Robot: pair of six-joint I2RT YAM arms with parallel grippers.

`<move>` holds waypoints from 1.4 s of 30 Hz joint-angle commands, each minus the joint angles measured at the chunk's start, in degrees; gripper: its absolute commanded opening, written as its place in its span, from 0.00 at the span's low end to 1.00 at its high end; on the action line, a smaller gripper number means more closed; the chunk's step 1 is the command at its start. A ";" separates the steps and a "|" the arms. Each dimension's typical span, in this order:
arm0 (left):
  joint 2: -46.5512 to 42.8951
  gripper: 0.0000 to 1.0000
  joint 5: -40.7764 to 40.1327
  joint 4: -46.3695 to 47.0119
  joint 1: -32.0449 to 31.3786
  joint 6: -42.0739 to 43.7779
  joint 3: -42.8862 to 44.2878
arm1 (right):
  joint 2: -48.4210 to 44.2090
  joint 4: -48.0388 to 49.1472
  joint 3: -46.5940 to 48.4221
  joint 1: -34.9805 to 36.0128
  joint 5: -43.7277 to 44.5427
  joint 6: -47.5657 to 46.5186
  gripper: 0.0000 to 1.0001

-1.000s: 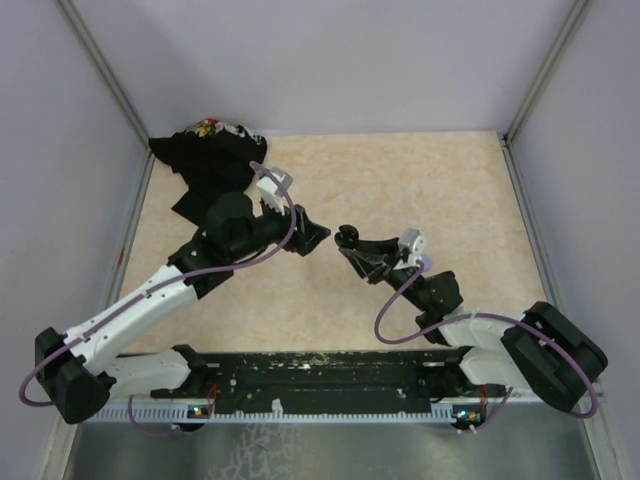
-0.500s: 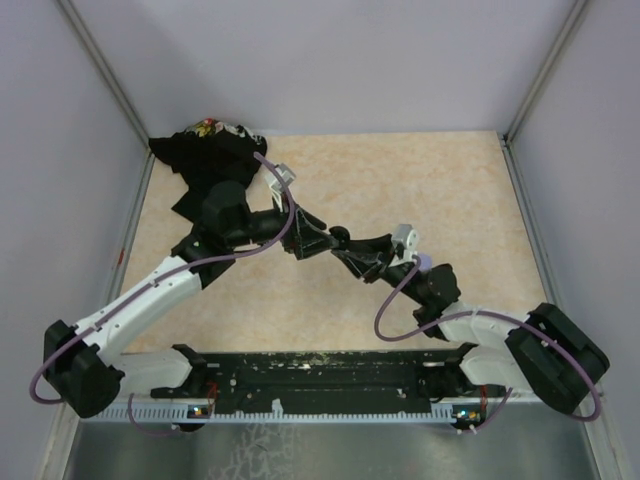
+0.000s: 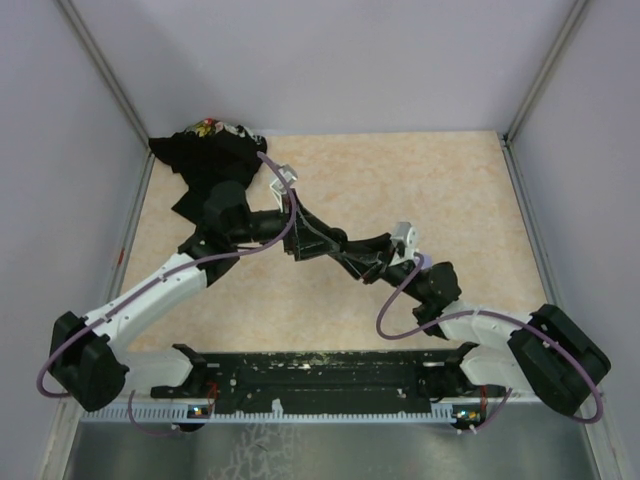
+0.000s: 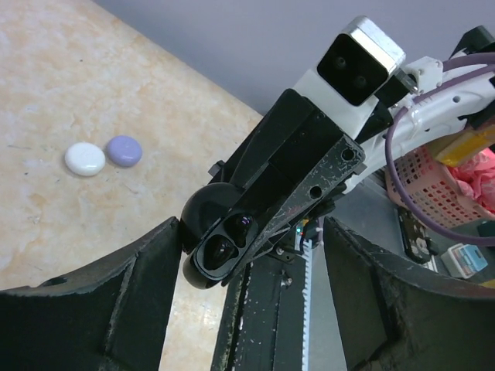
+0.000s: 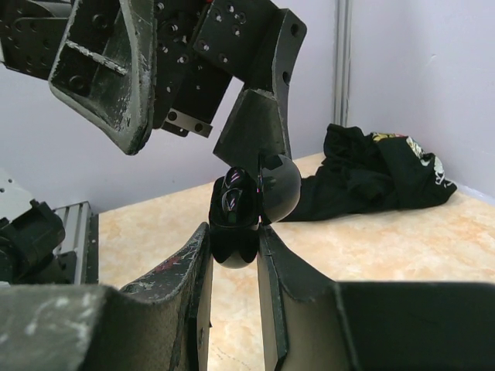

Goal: Insert the wireless bluetooth earbuds into the charging case
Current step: Close the charging case.

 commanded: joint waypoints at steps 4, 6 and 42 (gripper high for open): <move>0.68 0.75 8.62 6.71 0.19 -2.36 -0.62 | 1.06 1.48 3.52 0.16 -0.90 2.69 0.00; 0.10 0.75 8.59 7.08 0.22 -1.98 -0.67 | 1.37 -0.08 3.91 0.16 -0.95 2.84 0.00; -21.24 1.00 -65.38 -28.37 4.63 26.98 -8.35 | -11.23 -66.06 4.48 -18.18 13.10 15.69 0.00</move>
